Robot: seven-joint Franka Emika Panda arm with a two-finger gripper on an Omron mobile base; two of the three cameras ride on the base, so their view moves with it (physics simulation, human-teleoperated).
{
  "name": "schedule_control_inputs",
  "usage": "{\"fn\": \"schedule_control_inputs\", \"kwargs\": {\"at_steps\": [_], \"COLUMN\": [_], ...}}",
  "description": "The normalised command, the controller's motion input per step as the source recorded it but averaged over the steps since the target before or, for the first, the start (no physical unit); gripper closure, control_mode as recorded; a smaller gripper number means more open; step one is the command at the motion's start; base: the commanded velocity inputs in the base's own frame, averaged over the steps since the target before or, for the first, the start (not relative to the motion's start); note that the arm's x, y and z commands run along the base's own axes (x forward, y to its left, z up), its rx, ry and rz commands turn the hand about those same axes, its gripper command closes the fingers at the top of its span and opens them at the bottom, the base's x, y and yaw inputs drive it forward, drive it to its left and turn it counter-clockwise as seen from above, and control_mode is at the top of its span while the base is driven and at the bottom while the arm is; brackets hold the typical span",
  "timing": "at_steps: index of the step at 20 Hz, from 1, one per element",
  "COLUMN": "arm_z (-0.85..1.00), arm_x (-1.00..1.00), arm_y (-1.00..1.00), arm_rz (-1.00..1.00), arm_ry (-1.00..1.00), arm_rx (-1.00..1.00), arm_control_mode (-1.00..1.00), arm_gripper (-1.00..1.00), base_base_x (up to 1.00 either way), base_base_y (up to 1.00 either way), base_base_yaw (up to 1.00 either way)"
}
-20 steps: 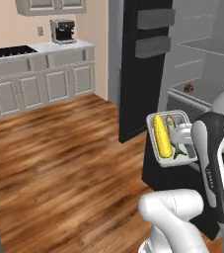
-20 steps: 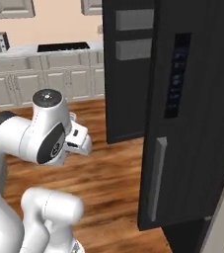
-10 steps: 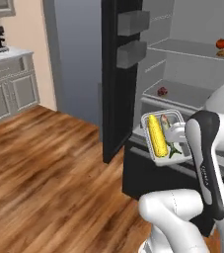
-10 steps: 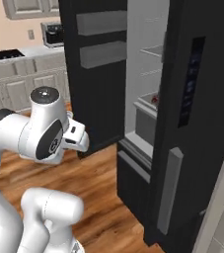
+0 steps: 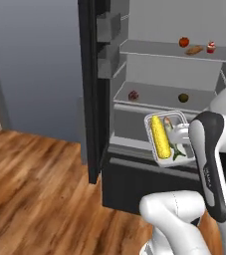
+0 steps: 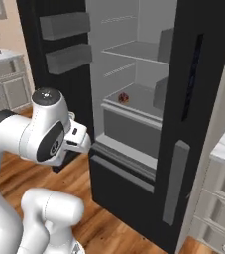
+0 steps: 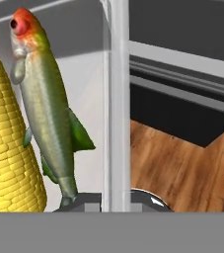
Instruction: Place the tupperware on the second highest shelf of the fridge. Make space for the tupperware among the existing items by rearranging them on the shelves if needed. Close the fridge door when finished.
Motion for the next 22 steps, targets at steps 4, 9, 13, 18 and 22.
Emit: {"fn": "schedule_control_inputs", "kwargs": {"at_steps": [4,9,13,18,22], "arm_z": [0.0,0.0,0.0,0.0,0.0], "arm_x": [0.0,0.0,0.0,0.0,0.0], "arm_y": [0.0,0.0,0.0,0.0,0.0], "arm_rz": [0.0,0.0,0.0,0.0,0.0], "arm_ry": [0.0,0.0,0.0,0.0,0.0], "arm_rx": [0.0,0.0,0.0,0.0,0.0], "arm_control_mode": [1.0,1.0,1.0,1.0,1.0], "arm_gripper": [1.0,1.0,1.0,1.0,1.0], "base_base_x": [0.47,0.6,0.52,0.54,0.58], "base_base_y": [0.41,0.05,-0.1,0.2,0.65], "base_base_yaw": [-0.34,-0.36,-0.51,-0.44,-0.29]}}
